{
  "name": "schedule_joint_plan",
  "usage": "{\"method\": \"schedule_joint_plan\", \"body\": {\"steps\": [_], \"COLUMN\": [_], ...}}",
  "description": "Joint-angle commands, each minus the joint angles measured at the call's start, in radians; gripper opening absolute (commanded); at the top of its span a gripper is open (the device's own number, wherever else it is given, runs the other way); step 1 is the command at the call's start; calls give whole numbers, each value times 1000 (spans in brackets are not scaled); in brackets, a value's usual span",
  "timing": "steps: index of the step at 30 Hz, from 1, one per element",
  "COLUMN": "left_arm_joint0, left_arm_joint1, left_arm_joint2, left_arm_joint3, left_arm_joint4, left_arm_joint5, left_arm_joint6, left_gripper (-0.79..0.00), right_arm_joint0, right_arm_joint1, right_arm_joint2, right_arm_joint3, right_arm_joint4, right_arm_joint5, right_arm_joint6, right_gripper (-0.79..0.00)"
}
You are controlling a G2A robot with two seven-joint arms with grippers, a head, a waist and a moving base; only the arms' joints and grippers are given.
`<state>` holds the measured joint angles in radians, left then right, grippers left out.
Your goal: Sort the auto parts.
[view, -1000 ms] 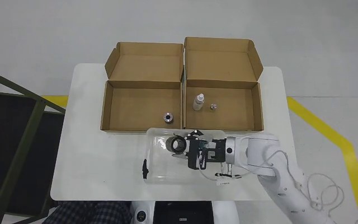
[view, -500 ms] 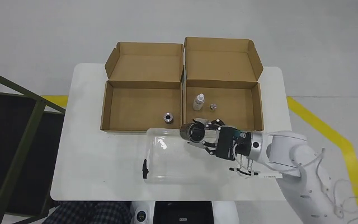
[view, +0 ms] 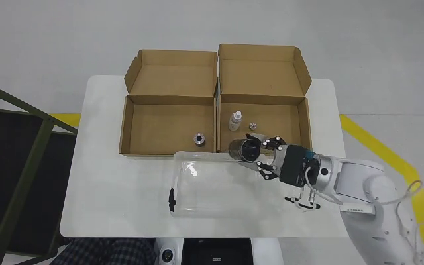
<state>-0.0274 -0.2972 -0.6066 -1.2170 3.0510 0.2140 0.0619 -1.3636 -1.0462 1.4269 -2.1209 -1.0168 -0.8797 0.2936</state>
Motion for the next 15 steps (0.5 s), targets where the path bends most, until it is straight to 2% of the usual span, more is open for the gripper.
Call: {"method": "schedule_joint_plan", "body": {"steps": [1, 8, 15], "left_arm_joint0": [0, 0, 0], "left_arm_joint1": [0, 0, 0], "left_arm_joint2": [0, 0, 0], "left_arm_joint3": [0, 0, 0], "left_arm_joint4": [0, 0, 0], "left_arm_joint5": [0, 0, 0], "left_arm_joint6": [0, 0, 0], "left_gripper": [0, 0, 0], "right_arm_joint0": [-2, 8, 53], "right_arm_joint1": [1, 3, 0], "right_arm_joint2": [1, -22, -99], "right_arm_joint3": [-2, 2, 14], "right_arm_joint4": [1, -1, -46], "right_arm_joint5": [2, 14, 49], "right_arm_joint6": [-1, 8, 45], "right_gripper": [-785, -785, -785]}}
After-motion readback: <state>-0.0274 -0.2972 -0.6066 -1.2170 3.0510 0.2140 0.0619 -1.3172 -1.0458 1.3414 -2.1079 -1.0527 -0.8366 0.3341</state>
